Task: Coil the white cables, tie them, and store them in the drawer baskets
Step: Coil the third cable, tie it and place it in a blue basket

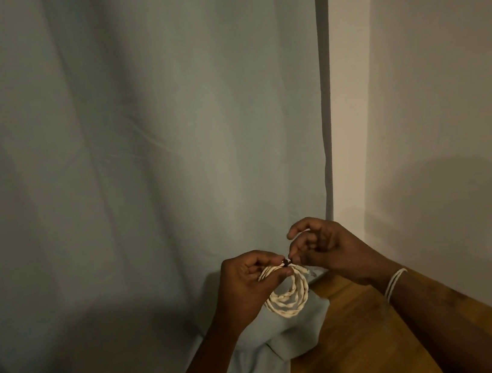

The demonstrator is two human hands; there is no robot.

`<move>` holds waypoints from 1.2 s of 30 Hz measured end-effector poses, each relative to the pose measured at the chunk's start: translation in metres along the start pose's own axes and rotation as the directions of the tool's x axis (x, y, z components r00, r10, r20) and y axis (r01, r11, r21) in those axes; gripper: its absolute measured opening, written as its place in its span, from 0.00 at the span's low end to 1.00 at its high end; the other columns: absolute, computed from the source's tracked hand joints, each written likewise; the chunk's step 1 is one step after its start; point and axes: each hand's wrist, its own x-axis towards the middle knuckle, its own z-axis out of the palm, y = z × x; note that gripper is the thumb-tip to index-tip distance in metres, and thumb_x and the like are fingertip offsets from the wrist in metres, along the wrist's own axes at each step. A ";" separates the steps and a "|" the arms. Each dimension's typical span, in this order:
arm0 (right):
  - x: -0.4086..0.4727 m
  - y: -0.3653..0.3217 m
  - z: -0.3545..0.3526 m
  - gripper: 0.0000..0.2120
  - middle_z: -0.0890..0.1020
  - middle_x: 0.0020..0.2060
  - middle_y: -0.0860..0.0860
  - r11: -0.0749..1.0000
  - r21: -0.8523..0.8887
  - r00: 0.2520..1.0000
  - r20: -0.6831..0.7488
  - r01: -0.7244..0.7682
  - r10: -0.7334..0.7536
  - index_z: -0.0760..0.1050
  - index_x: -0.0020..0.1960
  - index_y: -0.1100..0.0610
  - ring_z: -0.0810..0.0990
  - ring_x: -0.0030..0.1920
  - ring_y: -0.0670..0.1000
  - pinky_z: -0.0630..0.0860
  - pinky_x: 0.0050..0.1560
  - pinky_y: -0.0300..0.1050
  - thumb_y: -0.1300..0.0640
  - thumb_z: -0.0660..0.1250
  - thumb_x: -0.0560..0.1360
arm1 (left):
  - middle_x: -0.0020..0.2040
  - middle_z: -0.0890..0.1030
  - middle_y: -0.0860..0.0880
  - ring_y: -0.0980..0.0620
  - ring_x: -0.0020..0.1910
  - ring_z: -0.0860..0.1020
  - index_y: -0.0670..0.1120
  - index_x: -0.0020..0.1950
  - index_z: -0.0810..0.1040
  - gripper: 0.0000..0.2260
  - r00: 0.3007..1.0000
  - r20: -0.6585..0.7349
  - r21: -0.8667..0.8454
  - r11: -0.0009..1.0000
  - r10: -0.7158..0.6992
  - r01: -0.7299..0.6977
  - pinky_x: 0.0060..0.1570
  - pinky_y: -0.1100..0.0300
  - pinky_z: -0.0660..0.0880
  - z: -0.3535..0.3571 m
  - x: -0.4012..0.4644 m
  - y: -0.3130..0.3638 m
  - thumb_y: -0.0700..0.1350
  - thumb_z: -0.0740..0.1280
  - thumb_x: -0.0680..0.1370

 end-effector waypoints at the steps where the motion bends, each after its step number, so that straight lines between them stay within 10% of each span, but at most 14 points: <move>1: 0.000 0.000 -0.001 0.12 0.85 0.44 0.59 1.000 -0.018 1.000 -0.001 -0.015 0.015 0.75 0.56 0.64 0.85 0.46 0.58 0.82 0.53 0.50 0.71 0.70 0.74 | 0.43 0.87 0.48 0.48 0.43 0.86 0.44 0.45 0.85 0.10 1.000 0.008 0.001 1.000 -0.002 0.002 0.45 0.51 0.83 0.001 0.000 -0.001 0.36 0.79 0.66; 10: -0.004 0.005 0.000 0.07 0.84 0.41 0.50 0.904 -0.422 0.994 -0.056 0.061 -0.094 0.77 0.49 0.58 0.84 0.43 0.48 0.83 0.50 0.46 0.64 0.72 0.74 | 0.41 0.86 0.49 0.49 0.40 0.85 0.46 0.43 0.85 0.10 0.999 -0.003 0.006 0.999 -0.052 0.052 0.45 0.51 0.83 0.019 0.006 -0.011 0.38 0.80 0.65; 27: -0.045 0.033 -0.057 0.08 0.86 0.44 0.62 0.999 0.049 0.982 -0.189 0.017 -0.007 0.83 0.52 0.66 0.84 0.45 0.64 0.83 0.51 0.57 0.69 0.70 0.74 | 0.43 0.87 0.48 0.49 0.43 0.86 0.40 0.48 0.85 0.10 0.997 0.048 -0.049 0.997 0.062 -0.060 0.45 0.58 0.82 0.075 0.022 -0.018 0.36 0.78 0.68; 36: -0.062 0.051 -0.077 0.13 0.86 0.47 0.53 0.986 -0.144 0.959 -0.256 0.090 -0.125 0.83 0.56 0.59 0.85 0.49 0.56 0.82 0.52 0.59 0.59 0.71 0.72 | 0.44 0.87 0.47 0.49 0.43 0.86 0.39 0.49 0.85 0.10 0.994 0.095 -0.039 0.998 0.051 -0.048 0.45 0.58 0.82 0.113 0.030 -0.022 0.37 0.77 0.69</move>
